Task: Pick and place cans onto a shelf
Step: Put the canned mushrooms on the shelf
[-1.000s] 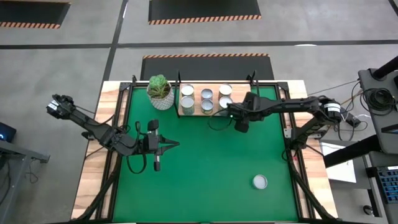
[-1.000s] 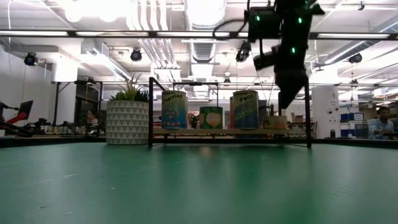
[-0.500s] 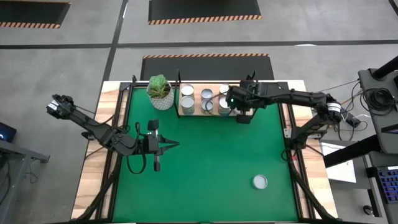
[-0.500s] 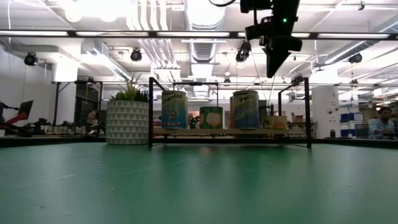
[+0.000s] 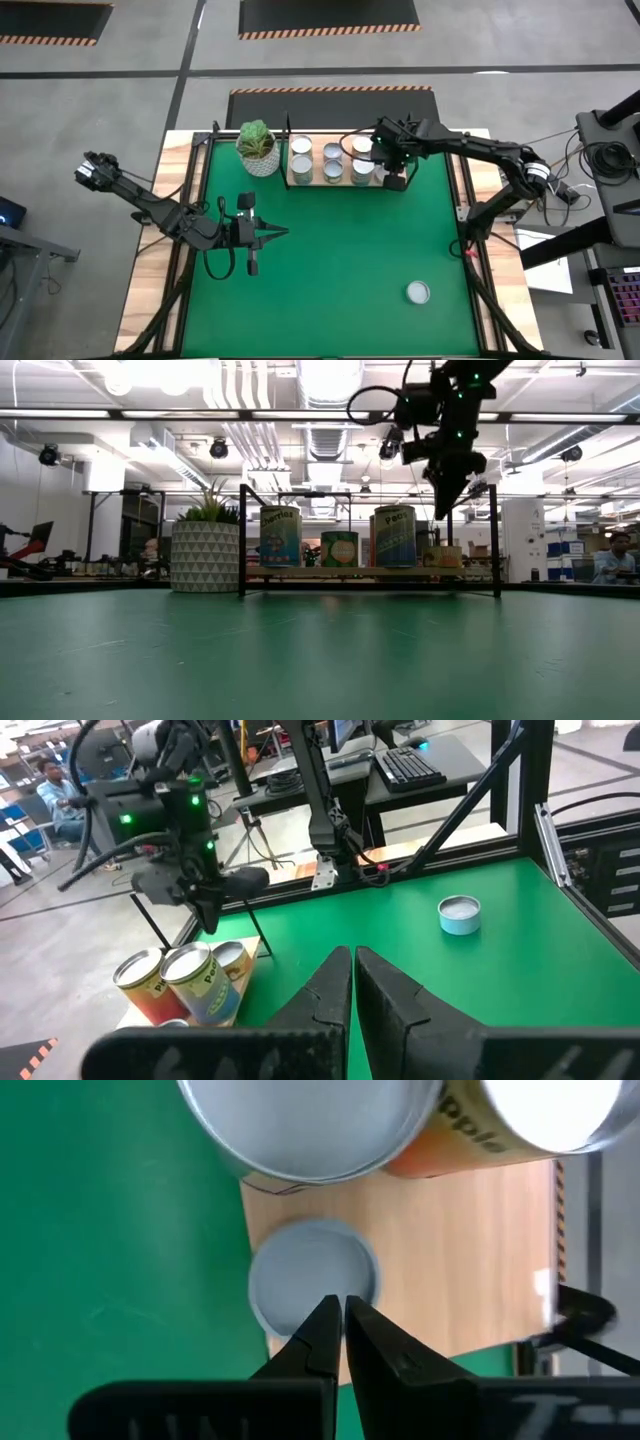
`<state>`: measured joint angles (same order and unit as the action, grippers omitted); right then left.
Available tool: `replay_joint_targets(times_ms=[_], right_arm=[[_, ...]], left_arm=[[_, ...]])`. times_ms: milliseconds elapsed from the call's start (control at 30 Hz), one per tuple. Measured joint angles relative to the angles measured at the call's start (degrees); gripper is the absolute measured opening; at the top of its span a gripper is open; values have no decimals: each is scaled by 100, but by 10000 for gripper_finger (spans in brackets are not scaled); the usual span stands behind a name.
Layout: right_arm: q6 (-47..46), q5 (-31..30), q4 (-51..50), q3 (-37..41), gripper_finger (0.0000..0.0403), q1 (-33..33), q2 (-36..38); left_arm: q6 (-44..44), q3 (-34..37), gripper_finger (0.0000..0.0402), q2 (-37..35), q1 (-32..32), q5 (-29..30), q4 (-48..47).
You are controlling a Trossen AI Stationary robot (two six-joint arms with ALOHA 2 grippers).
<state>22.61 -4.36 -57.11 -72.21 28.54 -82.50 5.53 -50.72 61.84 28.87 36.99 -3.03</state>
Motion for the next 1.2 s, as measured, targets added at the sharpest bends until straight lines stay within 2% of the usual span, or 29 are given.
replay_joint_targets(times_ms=[267, 633, 733, 1000, 1200], right_arm=[[38, 49, 747, 614, 9, -10, -1], [-9, 33, 1245, 1196, 9, -14, -2], [-11, -39, 1282, 1246, 9, -14, -2], [-175, -739, 1491, 1255, 9, -12, -2], [-314, -766, 1449, 1148, 9, -12, -2]], left_arm=[[150, 0, 0, -1, -5, 0, 34], [148, 0, 0, -1, -10, 1, 42], [148, 0, 0, -1, -10, 1, 44], [234, 0, 0, -1, -12, 2, 90], [237, 0, 0, -1, -10, 2, 103]])
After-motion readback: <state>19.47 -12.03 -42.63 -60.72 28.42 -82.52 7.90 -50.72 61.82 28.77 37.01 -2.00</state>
